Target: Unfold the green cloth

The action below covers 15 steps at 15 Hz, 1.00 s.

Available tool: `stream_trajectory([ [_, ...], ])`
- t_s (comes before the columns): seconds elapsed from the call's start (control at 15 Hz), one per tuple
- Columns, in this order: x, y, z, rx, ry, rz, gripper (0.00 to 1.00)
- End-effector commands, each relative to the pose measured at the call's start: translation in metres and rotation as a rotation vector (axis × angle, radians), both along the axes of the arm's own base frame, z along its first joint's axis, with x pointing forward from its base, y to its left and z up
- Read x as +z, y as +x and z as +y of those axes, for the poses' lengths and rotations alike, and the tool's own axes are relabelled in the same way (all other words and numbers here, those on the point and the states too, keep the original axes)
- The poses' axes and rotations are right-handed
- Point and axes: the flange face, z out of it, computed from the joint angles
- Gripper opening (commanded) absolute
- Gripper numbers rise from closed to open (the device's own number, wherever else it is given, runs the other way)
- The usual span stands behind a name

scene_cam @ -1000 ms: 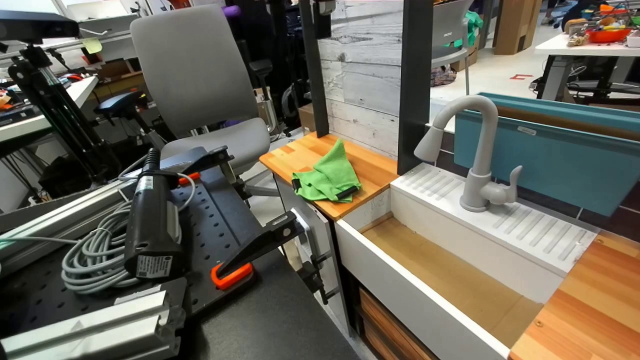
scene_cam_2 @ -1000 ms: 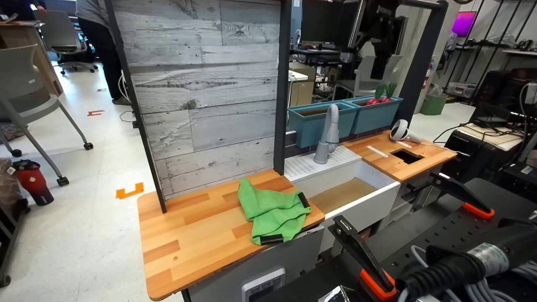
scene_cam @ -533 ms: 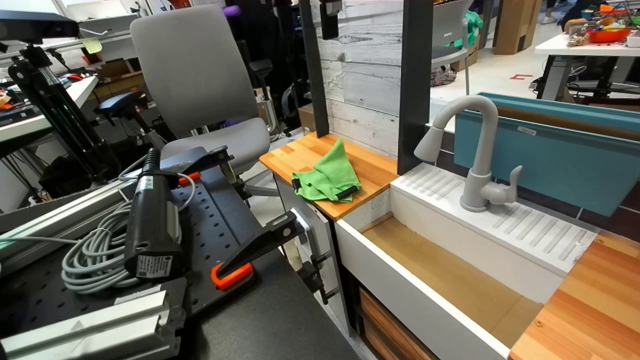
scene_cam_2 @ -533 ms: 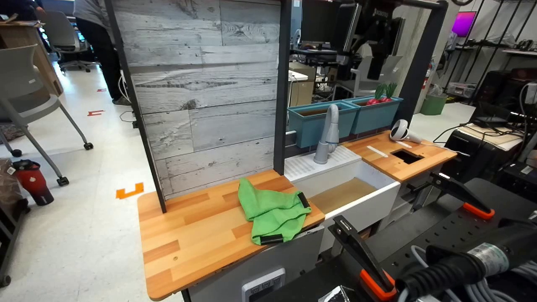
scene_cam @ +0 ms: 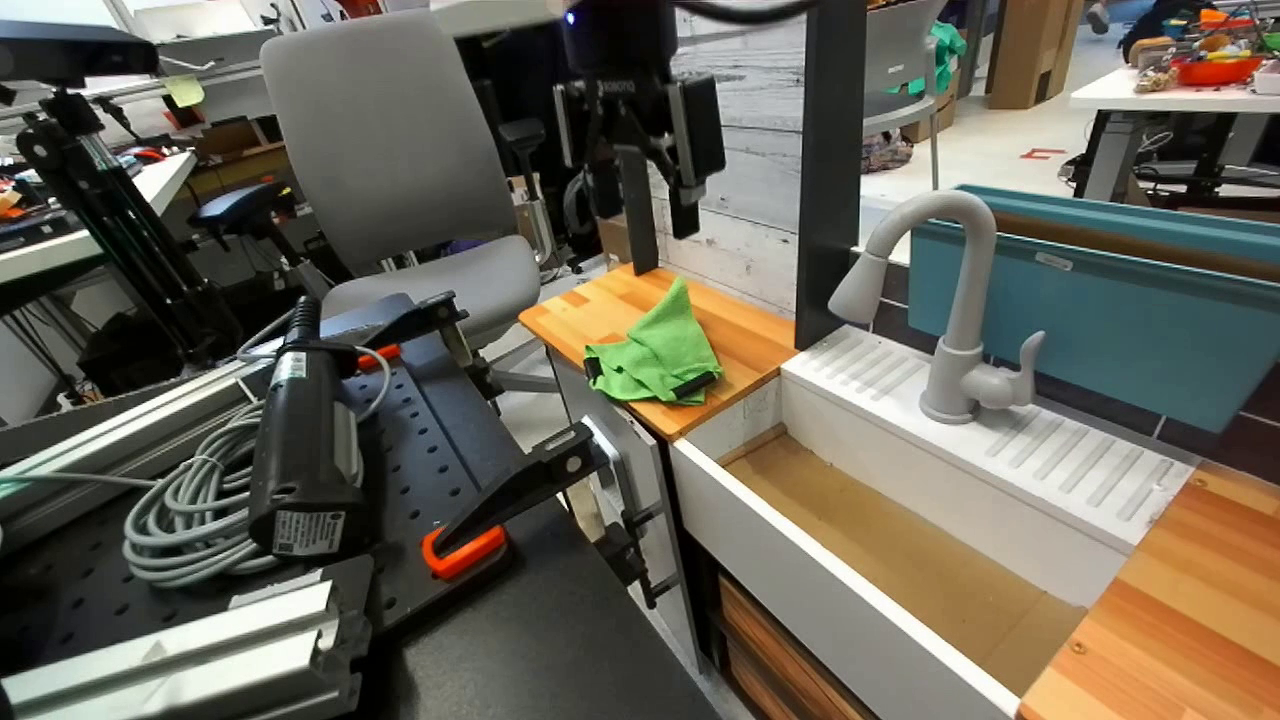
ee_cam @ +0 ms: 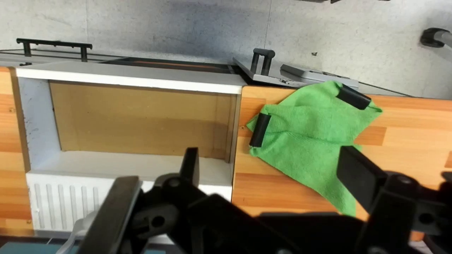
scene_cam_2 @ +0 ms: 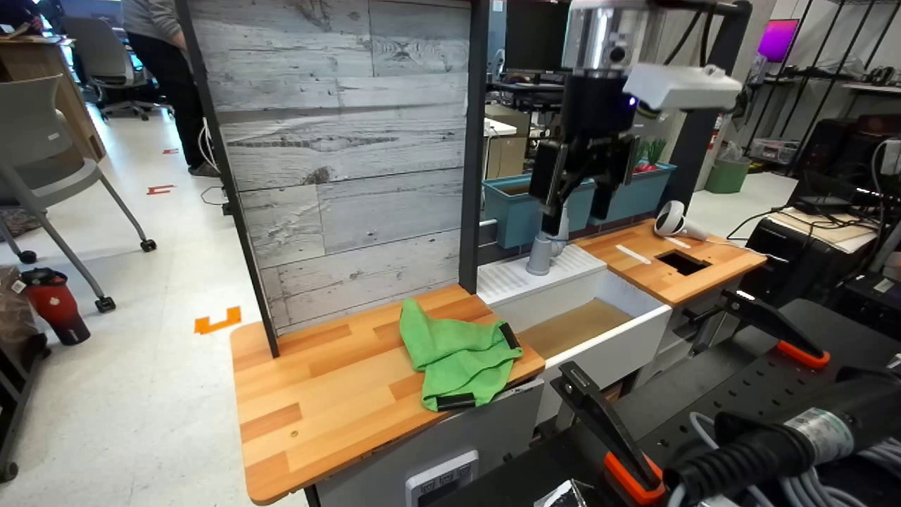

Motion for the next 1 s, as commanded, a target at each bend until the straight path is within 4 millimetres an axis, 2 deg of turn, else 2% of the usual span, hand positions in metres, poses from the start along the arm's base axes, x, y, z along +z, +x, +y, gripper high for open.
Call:
stream_trajectory([
  [0.0, -0.055, 0.025, 0.001, -0.019, -0.019, 0.027, 1.0],
  [0.33, -0.112, 0.047, 0.003, -0.059, -0.031, 0.072, 1.0],
  [0.6, -0.144, 0.062, 0.012, -0.062, -0.044, 0.09, 1.0],
  [0.93, -0.174, 0.074, 0.026, -0.058, -0.061, 0.105, 1.0],
])
